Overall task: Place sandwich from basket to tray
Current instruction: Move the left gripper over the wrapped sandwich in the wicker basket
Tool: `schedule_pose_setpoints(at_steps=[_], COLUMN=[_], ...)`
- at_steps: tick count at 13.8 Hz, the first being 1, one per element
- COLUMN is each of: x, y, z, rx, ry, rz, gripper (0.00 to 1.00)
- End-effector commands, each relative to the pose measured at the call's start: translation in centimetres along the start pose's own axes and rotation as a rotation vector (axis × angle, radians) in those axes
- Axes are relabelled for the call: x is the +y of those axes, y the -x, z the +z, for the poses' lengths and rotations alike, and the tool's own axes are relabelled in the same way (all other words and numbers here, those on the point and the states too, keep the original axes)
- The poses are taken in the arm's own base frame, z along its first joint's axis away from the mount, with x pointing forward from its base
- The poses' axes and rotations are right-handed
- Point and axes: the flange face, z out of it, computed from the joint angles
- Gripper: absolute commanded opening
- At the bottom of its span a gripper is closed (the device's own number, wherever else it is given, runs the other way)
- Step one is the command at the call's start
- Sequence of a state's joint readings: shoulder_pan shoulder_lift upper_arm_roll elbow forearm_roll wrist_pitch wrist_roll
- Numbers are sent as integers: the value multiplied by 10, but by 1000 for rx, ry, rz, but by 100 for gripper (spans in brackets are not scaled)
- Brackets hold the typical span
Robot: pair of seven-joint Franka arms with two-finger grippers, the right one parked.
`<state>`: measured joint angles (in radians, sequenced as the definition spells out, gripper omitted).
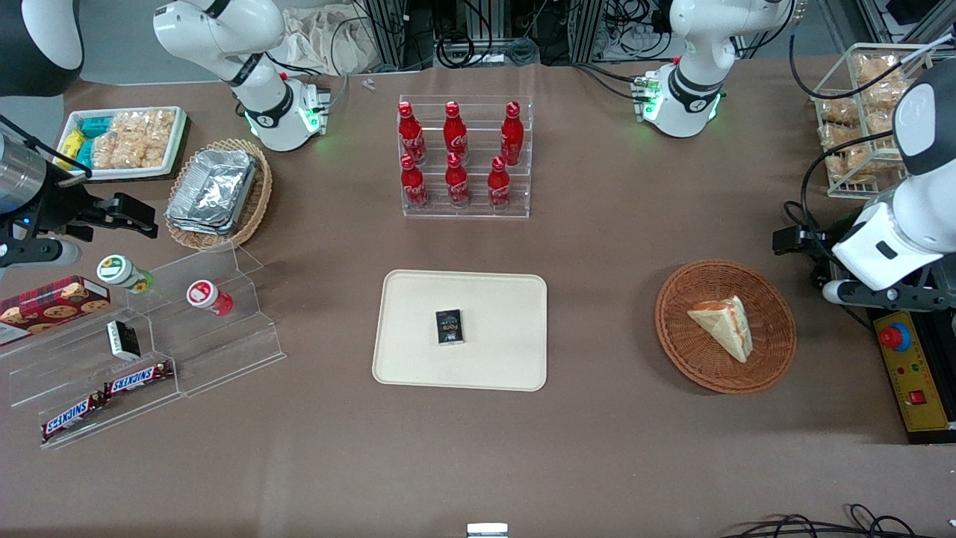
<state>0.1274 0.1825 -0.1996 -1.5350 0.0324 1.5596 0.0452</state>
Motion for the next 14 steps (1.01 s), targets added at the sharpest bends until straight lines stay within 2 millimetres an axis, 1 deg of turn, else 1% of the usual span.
schedule_pose_setpoints(at_steps=[1, 2, 4, 5, 6, 8, 11, 12, 14], x=[-2, -1, -3, -1, -3, -6, -7, -8, -8], y=[-4, -5, -11, -16, -19, -28, -39, -43, -51], z=[-7, -6, 6, 16, 21, 41, 96, 117, 157], rx=[-1, -4, -24, -42, -30, 32, 121, 148, 160], ry=[-3, 2, -2, -41, -69, -67, -46, -35, -16], rz=[1, -8, -29, -32, -73, -212, -410, -478, -575], gripper=[100, 100, 100, 100, 100, 100, 100, 100, 100])
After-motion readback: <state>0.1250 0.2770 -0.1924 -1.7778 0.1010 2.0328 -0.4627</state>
